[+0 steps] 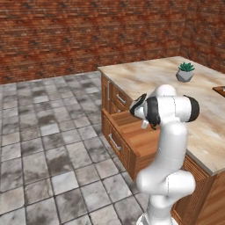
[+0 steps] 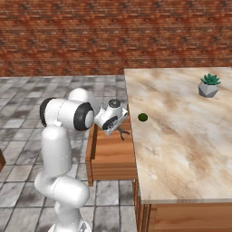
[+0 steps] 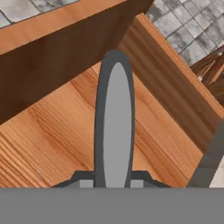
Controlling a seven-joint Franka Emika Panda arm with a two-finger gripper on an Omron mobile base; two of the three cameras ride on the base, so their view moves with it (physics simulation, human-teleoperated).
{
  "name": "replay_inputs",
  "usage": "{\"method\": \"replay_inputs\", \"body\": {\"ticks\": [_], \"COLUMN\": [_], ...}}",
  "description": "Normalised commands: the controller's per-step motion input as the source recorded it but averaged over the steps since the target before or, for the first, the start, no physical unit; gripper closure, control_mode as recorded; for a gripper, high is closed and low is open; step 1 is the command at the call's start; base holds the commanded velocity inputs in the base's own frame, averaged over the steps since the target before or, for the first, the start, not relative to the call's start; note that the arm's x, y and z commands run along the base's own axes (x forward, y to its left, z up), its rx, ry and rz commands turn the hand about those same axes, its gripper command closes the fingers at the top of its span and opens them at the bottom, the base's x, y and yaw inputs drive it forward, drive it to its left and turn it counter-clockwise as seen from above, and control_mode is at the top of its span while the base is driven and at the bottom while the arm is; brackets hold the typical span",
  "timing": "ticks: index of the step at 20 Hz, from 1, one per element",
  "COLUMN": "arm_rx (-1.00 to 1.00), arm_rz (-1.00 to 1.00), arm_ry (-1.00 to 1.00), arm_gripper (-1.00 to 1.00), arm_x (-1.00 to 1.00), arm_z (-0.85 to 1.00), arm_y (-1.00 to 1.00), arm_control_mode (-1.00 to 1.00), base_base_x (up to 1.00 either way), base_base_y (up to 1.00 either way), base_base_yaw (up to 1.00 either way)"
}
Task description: Open the drawer on the left and place the cutting tools on the cutting board.
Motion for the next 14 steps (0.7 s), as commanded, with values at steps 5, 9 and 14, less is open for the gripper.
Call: {"method": "replay_inputs", "body": {"ticks": [5, 9, 14], "arm_rx": [0.00, 0.00, 0.00], "arm_rz": [-0.06, -0.06, -0.03], "arm_ry": [-0.05, -0.03, -0.02], "arm_gripper": [1.00, 1.00, 1.00], "arm_x": [-0.99, -1.00, -0.98], "arm_z": [0.99, 1.00, 0.89], "arm_y": [0.00, 0.09, 0.25], "arm_control_mode": [-1.00, -1.00, -1.00], "base_base_x": [0.00, 0.00, 0.00], "base_base_y": [0.00, 0.00, 0.00], "base_base_yaw": [0.00, 0.00, 0.00]}}
